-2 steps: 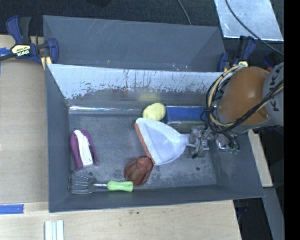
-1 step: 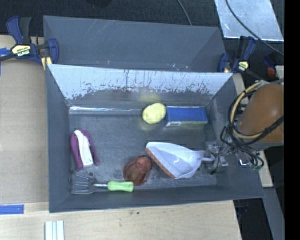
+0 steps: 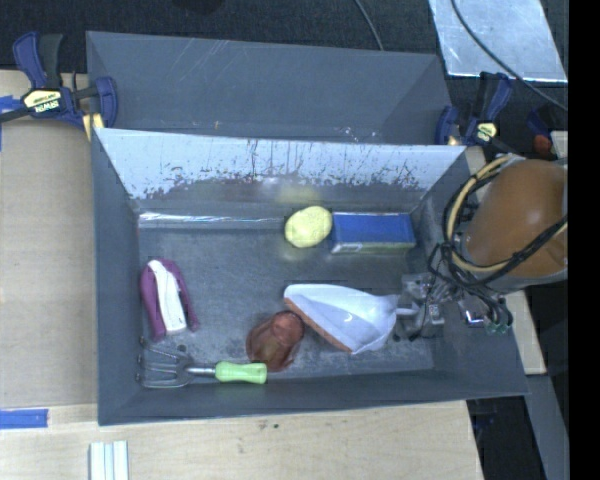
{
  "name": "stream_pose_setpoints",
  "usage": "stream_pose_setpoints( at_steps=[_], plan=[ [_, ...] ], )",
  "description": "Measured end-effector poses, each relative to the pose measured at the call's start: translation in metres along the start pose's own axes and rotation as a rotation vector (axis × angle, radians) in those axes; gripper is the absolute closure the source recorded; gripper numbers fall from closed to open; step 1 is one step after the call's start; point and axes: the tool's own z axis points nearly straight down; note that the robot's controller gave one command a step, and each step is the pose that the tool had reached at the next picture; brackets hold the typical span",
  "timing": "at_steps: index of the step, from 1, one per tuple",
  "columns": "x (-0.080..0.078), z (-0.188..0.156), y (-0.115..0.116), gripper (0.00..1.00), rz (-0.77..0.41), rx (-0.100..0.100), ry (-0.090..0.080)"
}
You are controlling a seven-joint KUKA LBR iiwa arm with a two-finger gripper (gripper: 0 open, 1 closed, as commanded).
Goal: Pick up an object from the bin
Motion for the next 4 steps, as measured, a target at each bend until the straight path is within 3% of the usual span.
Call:
stream_pose_setpoints(
  at_steps=[1,2,3,4],
  plan=[
    [-0.008,0.000,0.012,1.00,-0.017,-0.003,-0.003],
    [-0.012,0.007,-0.013,1.00,-0.149,-0.001,-0.007],
    [0.001,-0.017,0.012,1.00,-0.105,-0.002,-0.006],
    [-0.012,-0.098,-0.002,1.00,-0.059,-0.002,-0.003]
  ],
)
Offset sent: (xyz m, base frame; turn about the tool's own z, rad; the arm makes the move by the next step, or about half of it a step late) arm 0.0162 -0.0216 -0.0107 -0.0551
